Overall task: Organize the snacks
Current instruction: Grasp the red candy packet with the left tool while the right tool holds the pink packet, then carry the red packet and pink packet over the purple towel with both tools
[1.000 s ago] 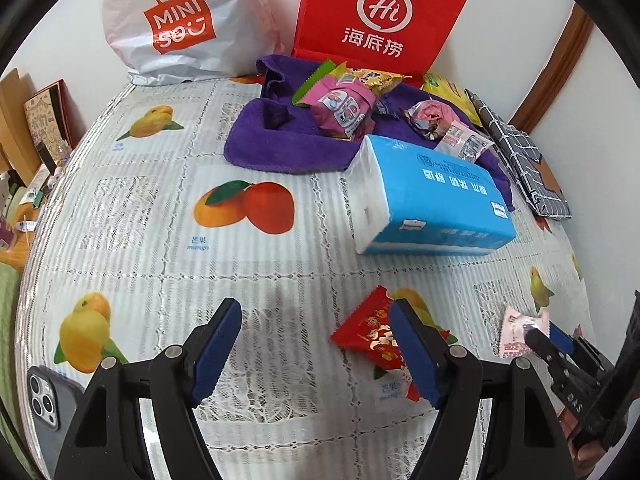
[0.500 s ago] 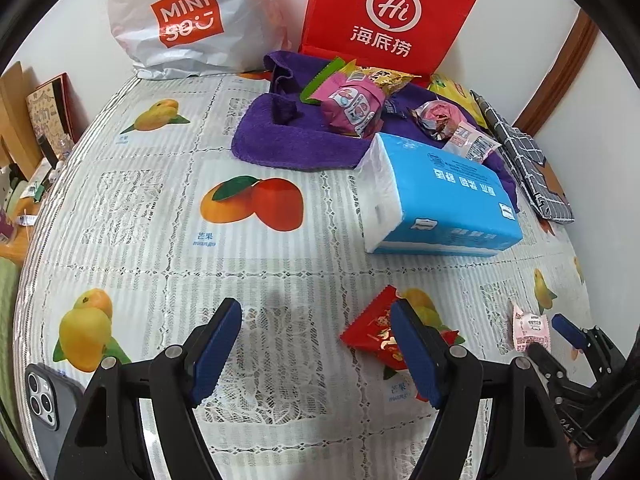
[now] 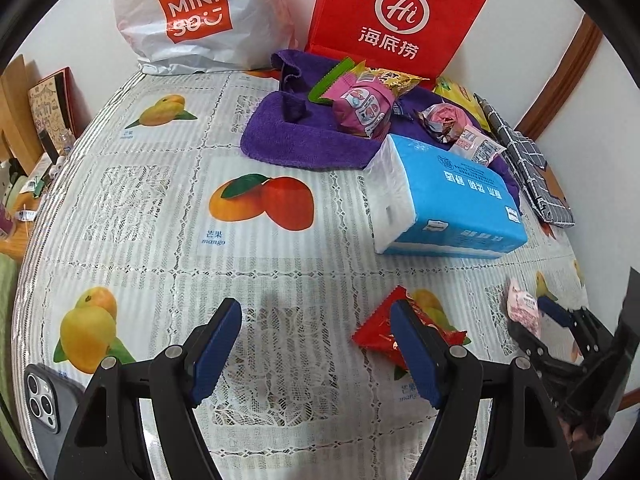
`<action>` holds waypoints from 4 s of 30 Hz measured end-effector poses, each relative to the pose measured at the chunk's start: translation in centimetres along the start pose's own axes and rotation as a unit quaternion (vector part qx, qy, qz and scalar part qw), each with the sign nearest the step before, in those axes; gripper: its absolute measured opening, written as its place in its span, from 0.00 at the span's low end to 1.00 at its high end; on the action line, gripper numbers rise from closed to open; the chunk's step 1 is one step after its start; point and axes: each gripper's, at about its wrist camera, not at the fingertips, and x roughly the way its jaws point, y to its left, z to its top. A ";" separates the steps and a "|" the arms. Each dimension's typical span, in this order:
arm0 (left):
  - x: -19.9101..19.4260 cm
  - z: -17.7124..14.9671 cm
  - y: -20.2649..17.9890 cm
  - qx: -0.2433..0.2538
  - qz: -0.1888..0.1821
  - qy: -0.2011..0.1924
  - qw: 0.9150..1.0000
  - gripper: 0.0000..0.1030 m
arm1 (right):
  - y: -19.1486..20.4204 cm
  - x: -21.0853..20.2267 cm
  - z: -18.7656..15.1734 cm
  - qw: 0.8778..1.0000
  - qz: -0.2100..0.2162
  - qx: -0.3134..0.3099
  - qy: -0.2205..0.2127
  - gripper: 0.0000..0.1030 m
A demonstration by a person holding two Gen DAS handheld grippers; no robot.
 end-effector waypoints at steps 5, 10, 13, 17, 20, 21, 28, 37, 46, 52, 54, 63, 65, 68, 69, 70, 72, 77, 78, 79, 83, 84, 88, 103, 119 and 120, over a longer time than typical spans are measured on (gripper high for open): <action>0.1 0.0 0.2 -0.003 -0.002 0.003 1.000 0.73 | 0.2 1.4 1.3 1.000 0.002 -0.002 0.003 0.64; -0.1 -0.2 0.4 -0.007 -0.003 0.005 1.000 0.73 | -0.5 1.9 1.5 0.999 0.023 0.036 0.014 0.62; -0.3 -0.3 0.4 -0.009 -0.005 0.004 1.000 0.73 | -1.2 1.7 0.9 0.997 0.038 0.061 0.016 0.51; -0.4 -0.5 -0.1 -0.007 -0.013 0.008 1.000 0.73 | -1.8 1.3 0.2 0.996 0.037 0.083 0.013 0.44; -0.3 -0.8 -1.0 -0.003 -0.027 0.014 1.000 0.73 | -2.0 1.1 -0.2 0.995 0.030 0.090 0.007 0.44; -0.3 -0.9 -1.3 -0.002 -0.030 0.017 0.999 0.73 | -2.0 1.1 -0.3 0.995 0.028 0.091 0.005 0.44; 0.8 -2.4 -2.7 -0.017 -0.066 0.048 0.996 0.71 | -2.1 0.7 -1.0 0.995 0.020 0.098 -0.010 0.44; 2.6 -2.2 -4.2 -0.036 -0.085 0.064 0.994 0.71 | -2.0 0.7 -1.3 0.994 0.015 0.102 -0.022 0.44; 4.2 -1.0 -6.3 -0.018 -0.044 0.046 0.998 0.71 | -1.8 0.6 -1.5 0.994 0.013 0.101 -0.029 0.44; 4.3 -1.8 -8.0 0.045 0.022 0.022 0.998 0.61 | -1.8 0.6 -1.5 0.994 0.015 0.102 -0.029 0.44; 4.2 -2.3 -8.4 0.071 0.043 0.011 0.996 0.51 | -1.8 0.6 -1.5 0.994 0.015 0.103 -0.030 0.44; 3.4 -2.5 -6.4 0.062 0.037 -0.025 0.997 0.39 | -1.9 0.6 -1.6 0.994 0.013 0.105 -0.031 0.47; 3.5 -2.6 -6.5 0.071 0.042 -0.036 0.996 0.40 | -1.8 0.5 -1.7 0.994 0.009 0.106 -0.033 0.48; 3.6 -3.0 -7.0 0.088 0.057 -0.053 0.993 0.41 | -1.9 0.4 -1.9 0.994 0.007 0.108 -0.036 0.49; 3.7 -3.1 -7.1 0.093 0.061 -0.059 0.992 0.41 | -1.9 0.4 -1.9 0.993 0.007 0.108 -0.036 0.49; 3.7 -3.2 -7.2 0.095 0.064 -0.063 0.991 0.42 | -2.0 0.4 -1.9 0.993 0.007 0.109 -0.036 0.49; 3.7 -3.3 -7.3 0.096 0.068 -0.072 0.990 0.42 | -2.0 0.4 -1.9 0.993 0.008 0.109 -0.036 0.49; 3.8 -3.3 -7.2 0.099 0.049 -0.070 0.991 0.47 | -2.3 0.4 -1.9 0.993 0.020 0.110 -0.033 0.53; 3.8 -3.3 -7.1 0.101 0.048 -0.070 0.991 0.47 | -2.3 0.4 -1.8 0.993 0.023 0.110 -0.031 0.57; 3.8 -3.3 -7.1 0.101 0.047 -0.069 0.991 0.47 | -2.3 0.4 -1.8 0.993 0.021 0.110 -0.029 0.59; 3.8 -3.0 -6.9 0.096 0.039 -0.061 0.993 0.44 | -2.2 0.5 -1.6 0.994 0.016 0.110 -0.022 0.60; 3.7 -2.9 -6.7 0.092 0.036 -0.059 0.993 0.43 | -2.2 0.6 -1.4 0.993 0.015 0.112 -0.019 0.60; 3.5 -2.6 -5.9 0.072 0.013 -0.049 0.996 0.38 | -2.1 0.7 -1.1 0.993 0.007 0.114 -0.015 0.48; 0.7 -2.4 -4.9 0.050 -0.008 -0.059 0.997 0.38 | -1.2 -1.6 -0.2 0.994 0.024 0.102 -0.036 0.38; -1.4 -2.5 -5.3 0.053 -0.015 -0.065 0.996 0.38 | -0.7 -0.6 -1.4 0.995 0.025 0.092 -0.005 0.43; -1.5 -2.6 -5.3 0.053 -0.016 -0.064 0.996 0.38 | -0.8 -0.5 -1.4 0.995 0.024 0.092 -0.003 0.44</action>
